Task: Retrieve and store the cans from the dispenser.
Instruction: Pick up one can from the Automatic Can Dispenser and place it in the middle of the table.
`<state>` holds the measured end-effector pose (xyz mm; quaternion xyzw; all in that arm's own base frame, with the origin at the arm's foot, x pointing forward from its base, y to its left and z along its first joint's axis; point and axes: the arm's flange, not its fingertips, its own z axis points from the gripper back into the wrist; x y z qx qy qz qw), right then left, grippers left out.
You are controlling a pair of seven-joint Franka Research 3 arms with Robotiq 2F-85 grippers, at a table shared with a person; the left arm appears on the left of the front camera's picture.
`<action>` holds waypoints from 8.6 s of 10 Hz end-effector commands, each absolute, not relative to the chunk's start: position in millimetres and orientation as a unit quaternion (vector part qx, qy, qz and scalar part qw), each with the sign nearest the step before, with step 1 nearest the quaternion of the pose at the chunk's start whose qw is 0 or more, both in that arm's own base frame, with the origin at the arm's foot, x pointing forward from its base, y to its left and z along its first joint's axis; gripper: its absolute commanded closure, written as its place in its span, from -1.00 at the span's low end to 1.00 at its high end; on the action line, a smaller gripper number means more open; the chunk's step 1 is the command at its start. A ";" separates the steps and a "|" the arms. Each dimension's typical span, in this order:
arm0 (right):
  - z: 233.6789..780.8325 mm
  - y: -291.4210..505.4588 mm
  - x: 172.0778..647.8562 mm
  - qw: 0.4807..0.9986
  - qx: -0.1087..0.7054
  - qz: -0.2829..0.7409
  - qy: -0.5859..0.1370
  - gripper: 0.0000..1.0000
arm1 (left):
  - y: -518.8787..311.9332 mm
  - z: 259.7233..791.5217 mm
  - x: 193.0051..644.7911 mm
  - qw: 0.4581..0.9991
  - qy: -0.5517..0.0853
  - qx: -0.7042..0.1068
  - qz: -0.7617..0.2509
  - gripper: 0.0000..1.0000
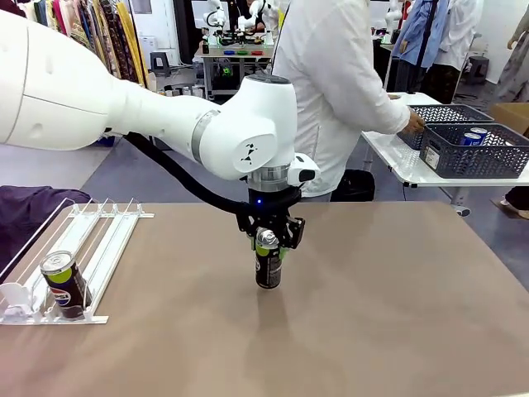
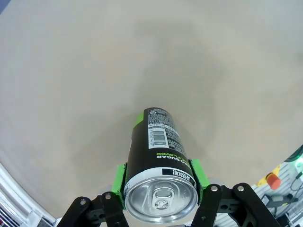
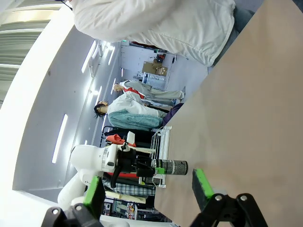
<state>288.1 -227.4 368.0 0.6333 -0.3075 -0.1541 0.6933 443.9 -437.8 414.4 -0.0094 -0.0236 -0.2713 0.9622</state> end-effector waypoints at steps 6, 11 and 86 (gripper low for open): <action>371.5 -227.1 285.8 0.693 0.635 -0.155 -0.303 -1.00 | -431.4 415.9 443.5 0.963 -0.019 -0.012 -0.269 -1.00; 371.5 -227.1 285.8 0.693 0.635 -0.155 -0.303 -1.00 | -395.6 483.0 426.7 0.971 -0.043 -0.047 -0.231 -1.00; 371.5 -227.1 285.8 0.693 0.635 -0.155 -0.303 -1.00 | -80.7 609.7 332.2 0.968 -0.149 -0.198 -0.029 1.00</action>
